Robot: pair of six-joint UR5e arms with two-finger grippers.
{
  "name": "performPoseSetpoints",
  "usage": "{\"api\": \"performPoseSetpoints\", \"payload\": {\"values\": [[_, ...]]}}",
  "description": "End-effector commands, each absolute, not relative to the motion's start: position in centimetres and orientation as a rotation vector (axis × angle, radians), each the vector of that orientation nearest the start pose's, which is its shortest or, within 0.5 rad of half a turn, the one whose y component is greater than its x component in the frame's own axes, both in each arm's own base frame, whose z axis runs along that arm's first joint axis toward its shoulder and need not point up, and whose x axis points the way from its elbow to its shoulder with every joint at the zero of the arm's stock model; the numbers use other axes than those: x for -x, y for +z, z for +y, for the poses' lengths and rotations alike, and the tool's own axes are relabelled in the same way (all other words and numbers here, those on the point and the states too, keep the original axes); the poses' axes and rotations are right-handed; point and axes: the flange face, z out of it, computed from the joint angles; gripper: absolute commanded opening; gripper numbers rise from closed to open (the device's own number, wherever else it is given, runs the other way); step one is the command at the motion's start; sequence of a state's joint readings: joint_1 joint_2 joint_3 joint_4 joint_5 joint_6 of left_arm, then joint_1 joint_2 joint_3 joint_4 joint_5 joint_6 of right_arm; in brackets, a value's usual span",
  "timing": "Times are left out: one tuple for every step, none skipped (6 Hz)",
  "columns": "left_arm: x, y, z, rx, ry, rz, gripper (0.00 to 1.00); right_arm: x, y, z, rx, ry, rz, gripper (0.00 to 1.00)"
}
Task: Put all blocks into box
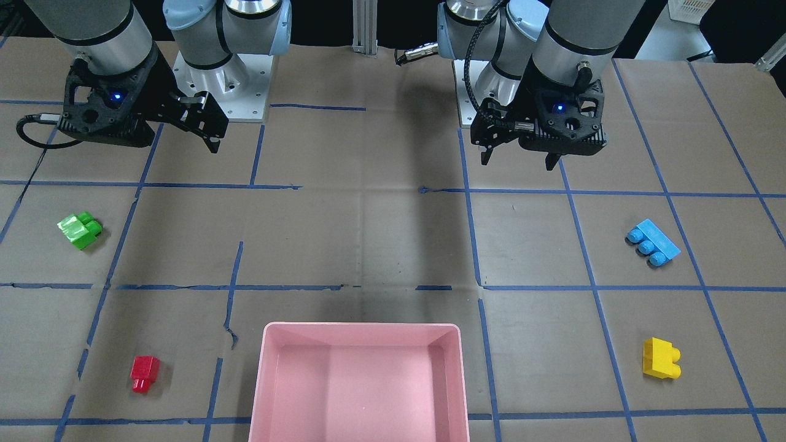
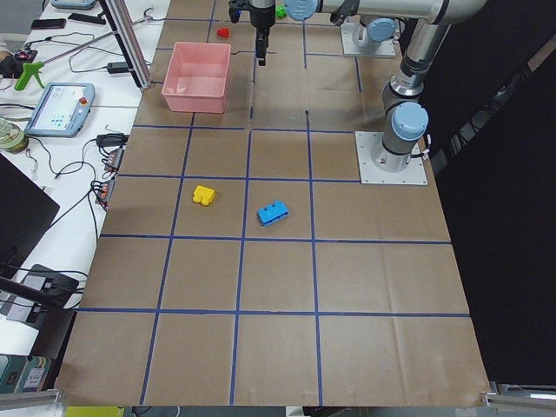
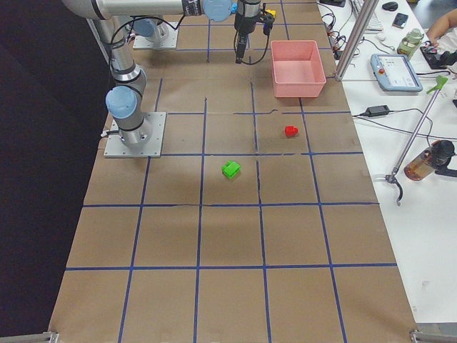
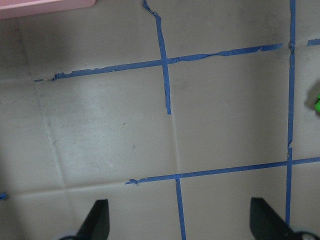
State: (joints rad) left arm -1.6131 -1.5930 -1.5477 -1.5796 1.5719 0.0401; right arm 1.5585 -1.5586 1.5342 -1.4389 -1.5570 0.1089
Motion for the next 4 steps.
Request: {"api": "performPoseSetpoints", "payload": {"values": [[15.2,48.8,-49.4,-0.130,0.012,3.137,0.99,-12.9,48.7,-48.7,-0.191,0.169,3.123,1.00],[14.4,48.8,-49.7,-0.106,0.010,3.140,0.99,-12.9,48.7,-48.7,-0.191,0.171,3.123,1.00],[13.9,48.9,-49.8,-0.106,0.010,3.138,0.99,-12.9,48.7,-48.7,-0.191,0.171,3.123,1.00],[11.2,49.0,-50.2,-0.054,0.012,3.139,0.99,-12.9,48.7,-48.7,-0.191,0.169,3.123,1.00]]}}
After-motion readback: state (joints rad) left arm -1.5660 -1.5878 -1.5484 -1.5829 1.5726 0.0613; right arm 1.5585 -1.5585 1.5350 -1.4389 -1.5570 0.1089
